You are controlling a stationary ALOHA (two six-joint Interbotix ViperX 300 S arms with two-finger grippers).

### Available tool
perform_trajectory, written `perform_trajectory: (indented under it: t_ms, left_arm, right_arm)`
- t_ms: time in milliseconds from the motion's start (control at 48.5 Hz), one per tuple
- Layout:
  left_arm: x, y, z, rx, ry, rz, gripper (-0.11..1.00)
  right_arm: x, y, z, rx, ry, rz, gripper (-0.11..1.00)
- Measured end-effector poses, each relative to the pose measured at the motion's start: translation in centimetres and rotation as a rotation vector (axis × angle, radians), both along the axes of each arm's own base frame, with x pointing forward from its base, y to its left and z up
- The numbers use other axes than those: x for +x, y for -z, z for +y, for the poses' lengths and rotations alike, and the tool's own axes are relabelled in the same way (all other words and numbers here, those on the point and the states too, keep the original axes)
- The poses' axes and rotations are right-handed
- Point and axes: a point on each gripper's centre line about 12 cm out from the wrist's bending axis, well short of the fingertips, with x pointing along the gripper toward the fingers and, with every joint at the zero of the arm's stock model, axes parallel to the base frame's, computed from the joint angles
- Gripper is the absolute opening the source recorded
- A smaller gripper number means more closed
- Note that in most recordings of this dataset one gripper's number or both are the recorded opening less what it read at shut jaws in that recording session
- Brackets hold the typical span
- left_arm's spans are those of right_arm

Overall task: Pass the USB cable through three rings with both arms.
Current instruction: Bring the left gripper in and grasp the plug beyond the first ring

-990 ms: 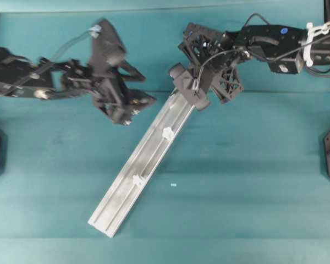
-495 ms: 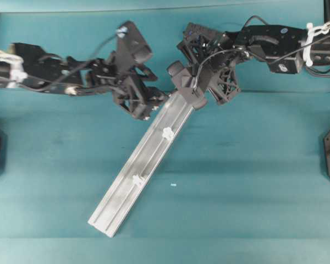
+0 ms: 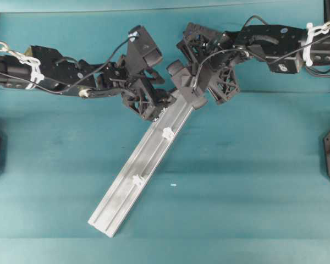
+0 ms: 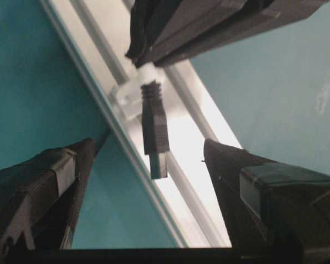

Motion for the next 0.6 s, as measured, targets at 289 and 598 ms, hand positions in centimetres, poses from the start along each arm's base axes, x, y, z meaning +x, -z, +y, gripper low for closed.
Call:
perform_trajectory:
  t_ms: [289, 598]
  left_arm:
    - [0.4, 0.7, 0.1, 0.007, -0.001, -0.038, 0.83]
    - [0.7, 1.3, 0.2, 0.010, 0.001, -0.039, 0.67]
  right_arm:
    - [0.0, 0.0, -0.1, -0.001, 0.002, -0.001, 0.08]
    - [0.0, 0.1, -0.1, 0.000, 0.002, 0.000, 0.08]
